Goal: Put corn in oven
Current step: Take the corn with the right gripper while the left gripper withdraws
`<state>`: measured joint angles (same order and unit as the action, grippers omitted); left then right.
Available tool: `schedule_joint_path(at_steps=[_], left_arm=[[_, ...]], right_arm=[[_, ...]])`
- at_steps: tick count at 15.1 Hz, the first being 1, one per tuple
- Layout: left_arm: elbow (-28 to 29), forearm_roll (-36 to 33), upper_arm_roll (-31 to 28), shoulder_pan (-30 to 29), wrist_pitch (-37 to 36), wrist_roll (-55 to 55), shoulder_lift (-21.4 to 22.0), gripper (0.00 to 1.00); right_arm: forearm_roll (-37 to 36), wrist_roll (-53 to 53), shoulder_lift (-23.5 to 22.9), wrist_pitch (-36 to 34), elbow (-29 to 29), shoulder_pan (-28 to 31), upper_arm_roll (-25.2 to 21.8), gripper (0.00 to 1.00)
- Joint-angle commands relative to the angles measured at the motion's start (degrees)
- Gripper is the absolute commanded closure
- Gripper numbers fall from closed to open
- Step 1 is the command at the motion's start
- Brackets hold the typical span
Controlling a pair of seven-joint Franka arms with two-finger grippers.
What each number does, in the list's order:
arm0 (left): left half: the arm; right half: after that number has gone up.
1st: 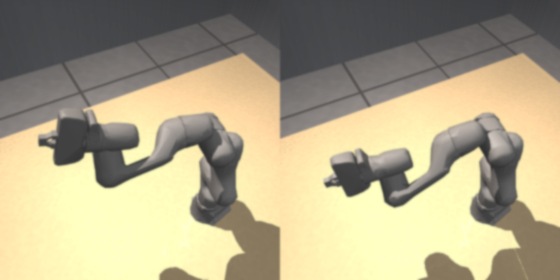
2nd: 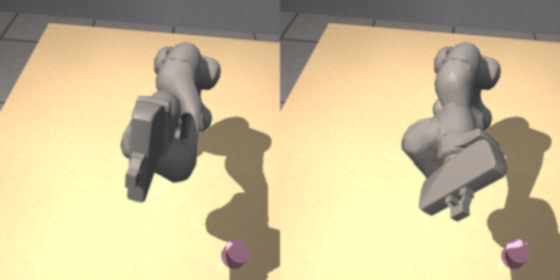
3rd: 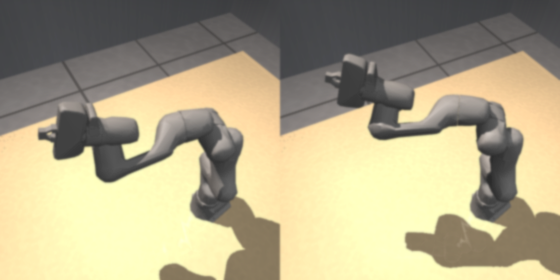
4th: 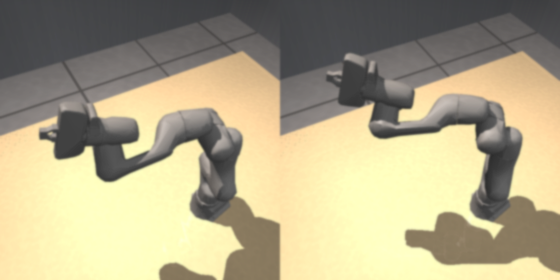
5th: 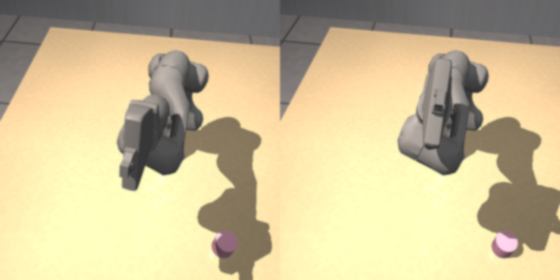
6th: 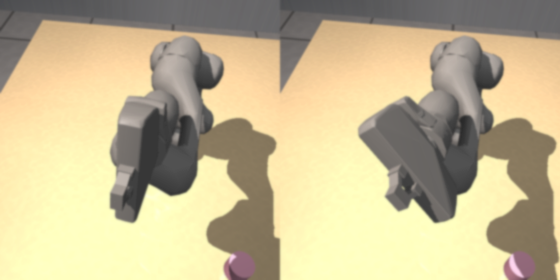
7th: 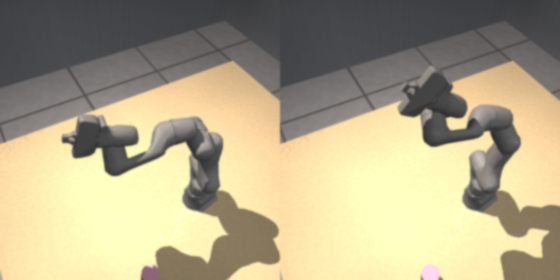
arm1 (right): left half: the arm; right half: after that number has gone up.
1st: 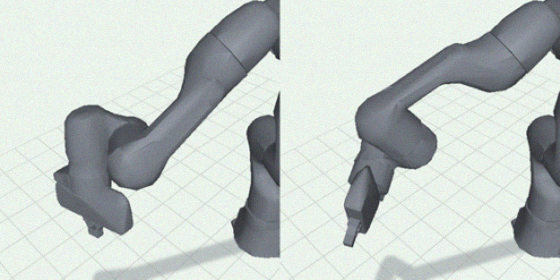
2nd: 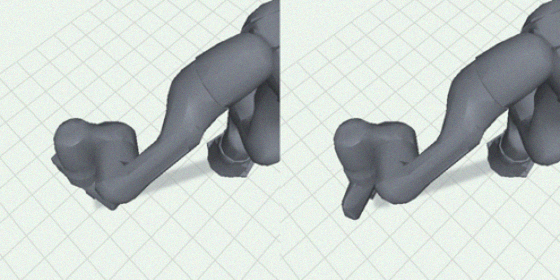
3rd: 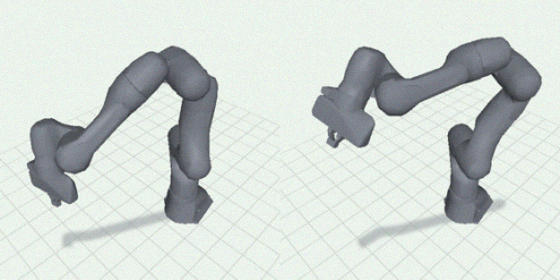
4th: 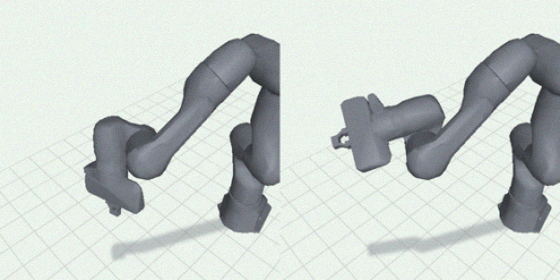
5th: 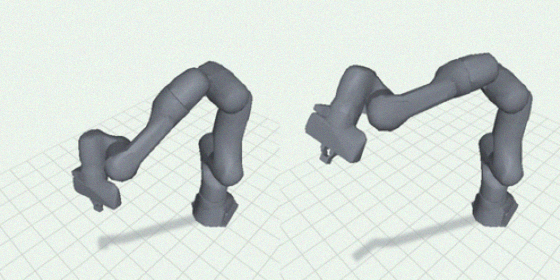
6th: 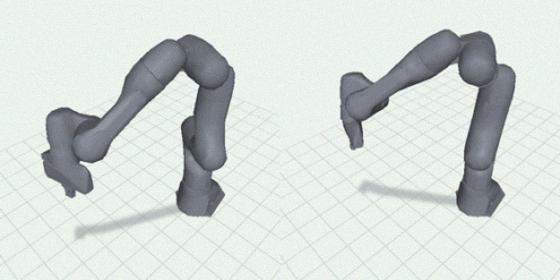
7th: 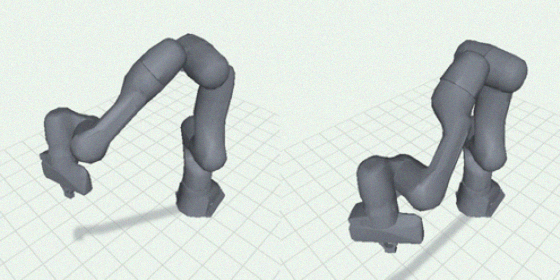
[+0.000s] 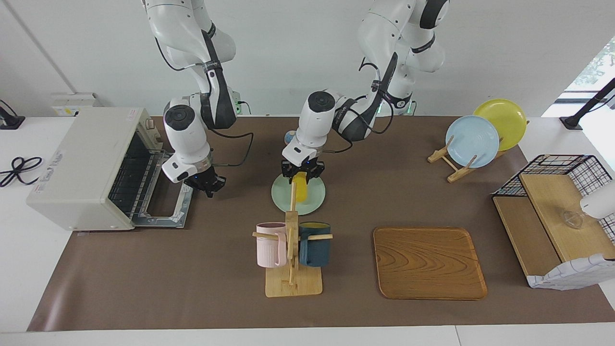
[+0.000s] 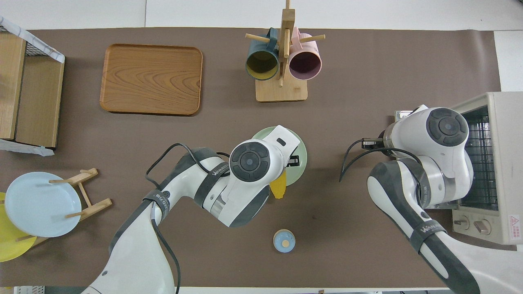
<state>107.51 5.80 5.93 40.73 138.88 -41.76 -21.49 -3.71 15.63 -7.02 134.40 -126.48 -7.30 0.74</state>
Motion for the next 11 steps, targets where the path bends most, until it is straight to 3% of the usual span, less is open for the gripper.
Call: schedule_joint_path(at_steps=[1, 2, 3, 6, 11], left_arm=[[-0.72, 0.80, -0.75, 0.50, 1.48, 0.19, -0.92, 1.00], [-0.72, 0.80, -0.75, 0.32, 1.39, 0.11, -0.92, 0.01], [-0.81, 0.80, -0.83, 0.14, 1.05, 0.10, -0.92, 0.00], [-0.72, 0.80, -0.92, -1.61, -1.49, 0.72, 0.30, 0.00], [-0.90, 0.88, -0.66, -7.93, -11.42, 3.09, 7.94, 0.00]], right_arm=[[0.72, 0.37, -0.63, -0.98, 1.06, 0.01, -0.47, 0.64], [0.72, 0.37, -0.63, -0.98, 1.06, 0.01, -0.47, 0.52], [0.72, 0.37, -0.63, -0.98, 1.06, 0.01, -0.47, 0.46], [0.72, 0.37, -0.63, -0.98, 1.06, 0.01, -0.47, 0.45], [0.72, 0.46, -0.54, -1.51, 1.50, -0.52, -0.39, 0.42]])
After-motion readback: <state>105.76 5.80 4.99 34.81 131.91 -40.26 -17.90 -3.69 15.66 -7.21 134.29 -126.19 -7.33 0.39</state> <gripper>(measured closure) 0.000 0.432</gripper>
